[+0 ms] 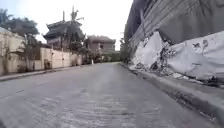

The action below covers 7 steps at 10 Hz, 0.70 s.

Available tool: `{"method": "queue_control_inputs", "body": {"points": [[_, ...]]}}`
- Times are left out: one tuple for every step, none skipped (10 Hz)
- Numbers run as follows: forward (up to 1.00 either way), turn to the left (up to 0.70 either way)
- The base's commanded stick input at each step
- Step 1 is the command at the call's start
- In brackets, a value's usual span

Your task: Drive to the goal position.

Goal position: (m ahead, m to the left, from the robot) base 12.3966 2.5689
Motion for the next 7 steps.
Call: {"method": "queue_control_inputs", "body": {"points": [[1.0, 0.0], [1.0, 0.0], [1.0, 0.0], [1.0, 0.0], [1.0, 0.0], [1.0, 0.0], [1.0, 0.0]]}}
